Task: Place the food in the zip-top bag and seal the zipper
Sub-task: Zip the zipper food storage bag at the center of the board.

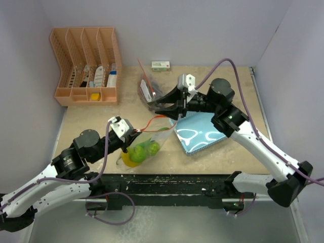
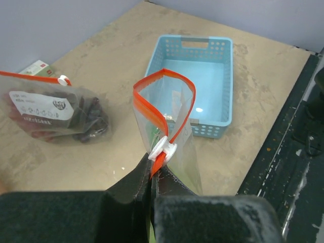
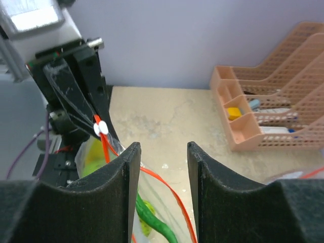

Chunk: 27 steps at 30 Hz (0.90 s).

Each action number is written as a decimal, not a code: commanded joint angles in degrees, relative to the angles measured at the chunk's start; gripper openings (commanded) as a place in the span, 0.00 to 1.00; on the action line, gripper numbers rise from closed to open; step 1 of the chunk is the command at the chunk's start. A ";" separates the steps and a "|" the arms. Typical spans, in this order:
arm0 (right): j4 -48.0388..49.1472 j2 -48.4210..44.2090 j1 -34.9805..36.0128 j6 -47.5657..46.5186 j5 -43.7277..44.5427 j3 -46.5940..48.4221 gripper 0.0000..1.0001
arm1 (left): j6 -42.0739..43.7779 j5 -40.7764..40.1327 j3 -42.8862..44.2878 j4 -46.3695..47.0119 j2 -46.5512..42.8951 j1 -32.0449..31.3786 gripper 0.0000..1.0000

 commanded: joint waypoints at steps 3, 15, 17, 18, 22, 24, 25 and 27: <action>3.08 5.97 1.38 -4.71 -11.86 3.19 0.44 | -3.38 1.26 5.30 -3.93 -0.19 0.02 0.00; 2.77 7.18 8.46 -5.24 -9.56 3.26 0.43 | -6.35 -0.92 5.99 -6.51 2.18 0.04 0.00; 2.48 7.28 9.51 -5.37 -9.11 2.93 0.42 | -6.62 -0.68 6.02 -6.33 2.25 0.02 0.00; 2.30 7.42 9.93 -5.60 -8.56 2.71 0.42 | -6.69 -0.67 6.10 -6.33 2.22 0.02 0.00; -0.50 8.34 11.54 -7.62 -6.06 2.79 0.40 | -6.99 -0.91 6.49 -6.95 2.02 0.07 0.00; -1.05 8.64 11.97 -7.92 -5.60 2.80 0.39 | -6.79 -1.14 6.80 -7.24 2.01 0.07 0.00; -1.13 8.81 12.08 -7.93 -5.48 2.76 0.39 | -6.70 -1.23 6.87 -7.18 1.98 0.10 0.00; -1.31 9.15 12.23 -8.08 -5.17 2.65 0.38 | -6.66 -1.33 7.02 -7.13 1.85 0.04 0.00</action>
